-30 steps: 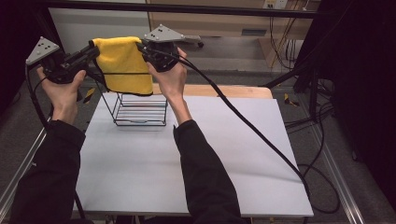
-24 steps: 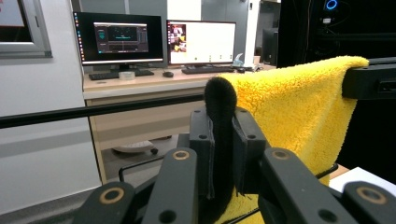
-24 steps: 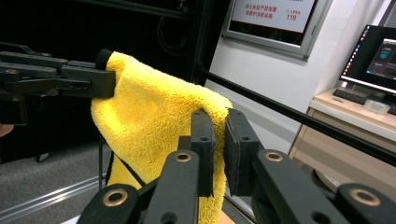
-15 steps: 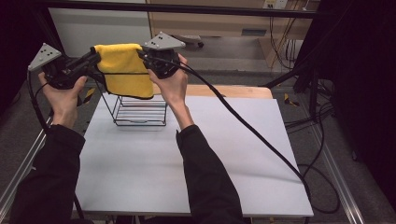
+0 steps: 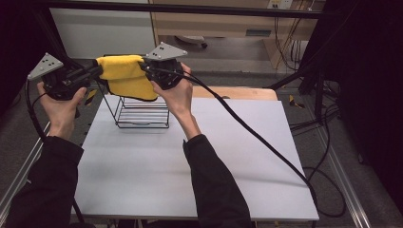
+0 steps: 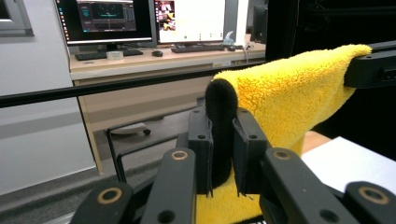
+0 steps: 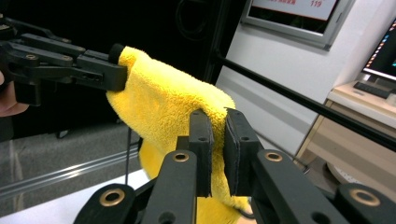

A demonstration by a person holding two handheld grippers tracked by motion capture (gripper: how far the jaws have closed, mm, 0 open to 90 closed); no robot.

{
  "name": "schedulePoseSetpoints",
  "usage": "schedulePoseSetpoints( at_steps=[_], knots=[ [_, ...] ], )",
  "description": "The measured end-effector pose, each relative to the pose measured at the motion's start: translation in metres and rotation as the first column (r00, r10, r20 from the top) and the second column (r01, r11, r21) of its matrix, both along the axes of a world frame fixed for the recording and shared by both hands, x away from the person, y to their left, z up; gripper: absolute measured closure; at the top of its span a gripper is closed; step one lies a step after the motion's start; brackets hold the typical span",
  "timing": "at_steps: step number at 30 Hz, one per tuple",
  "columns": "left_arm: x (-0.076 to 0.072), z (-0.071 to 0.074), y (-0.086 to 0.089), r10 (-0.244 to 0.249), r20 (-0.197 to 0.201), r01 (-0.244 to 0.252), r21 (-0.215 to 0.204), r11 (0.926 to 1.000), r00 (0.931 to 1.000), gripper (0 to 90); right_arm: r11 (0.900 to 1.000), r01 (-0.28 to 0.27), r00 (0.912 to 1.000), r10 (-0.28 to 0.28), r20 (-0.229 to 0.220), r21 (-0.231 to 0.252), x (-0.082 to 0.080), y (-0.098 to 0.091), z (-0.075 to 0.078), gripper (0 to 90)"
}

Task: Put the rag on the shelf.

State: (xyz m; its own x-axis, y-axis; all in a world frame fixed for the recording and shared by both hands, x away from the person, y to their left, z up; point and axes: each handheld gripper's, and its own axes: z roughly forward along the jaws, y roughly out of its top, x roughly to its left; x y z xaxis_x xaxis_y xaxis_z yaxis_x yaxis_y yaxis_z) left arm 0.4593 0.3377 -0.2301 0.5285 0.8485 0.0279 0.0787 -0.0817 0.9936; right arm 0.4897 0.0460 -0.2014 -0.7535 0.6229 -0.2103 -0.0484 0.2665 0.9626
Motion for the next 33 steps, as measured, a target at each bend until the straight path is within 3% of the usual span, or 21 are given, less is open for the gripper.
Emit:
schedulePoseSetpoints(
  at_steps=[12,18,22,28,30,33],
  knots=[
    [-0.008,-0.011,-0.002,0.008,-0.025,-0.008,0.023,0.9997,0.9996,78.2,0.9975,-0.024,0.9993,0.021,-0.032,-0.066,-0.011,0.001,-0.01,82.2],
    [-0.013,-0.013,-0.003,0.009,-0.055,-0.006,0.054,0.9985,0.9985,76.2,0.997,-0.035,0.9978,0.031,-0.058,-0.069,-0.013,-0.001,-0.02,82.1],
    [-0.018,-0.009,-0.001,0.004,-0.091,0.002,0.058,0.9983,0.9959,69.9,0.9963,-0.041,0.997,0.035,-0.069,-0.075,-0.013,-0.001,-0.025,82.1],
    [-0.026,0.005,0.003,0.003,-0.095,0.001,0.051,0.9987,0.9954,55.4,0.9938,-0.048,0.9963,0.041,-0.076,-0.1,-0.013,0.001,-0.033,81.6],
    [-0.026,0.008,0.003,-0.001,-0.096,0.005,0.038,0.9993,0.9954,55.9,0.9921,-0.051,0.9964,0.042,-0.074,-0.115,-0.013,0.003,-0.036,81.2],
    [-0.021,0.004,-0.001,-0.006,-0.127,0.011,0.041,0.9991,0.9918,60.1,0.9887,-0.049,0.9969,0.04,-0.068,-0.142,-0.015,0.005,-0.039,80.6]
  ],
)
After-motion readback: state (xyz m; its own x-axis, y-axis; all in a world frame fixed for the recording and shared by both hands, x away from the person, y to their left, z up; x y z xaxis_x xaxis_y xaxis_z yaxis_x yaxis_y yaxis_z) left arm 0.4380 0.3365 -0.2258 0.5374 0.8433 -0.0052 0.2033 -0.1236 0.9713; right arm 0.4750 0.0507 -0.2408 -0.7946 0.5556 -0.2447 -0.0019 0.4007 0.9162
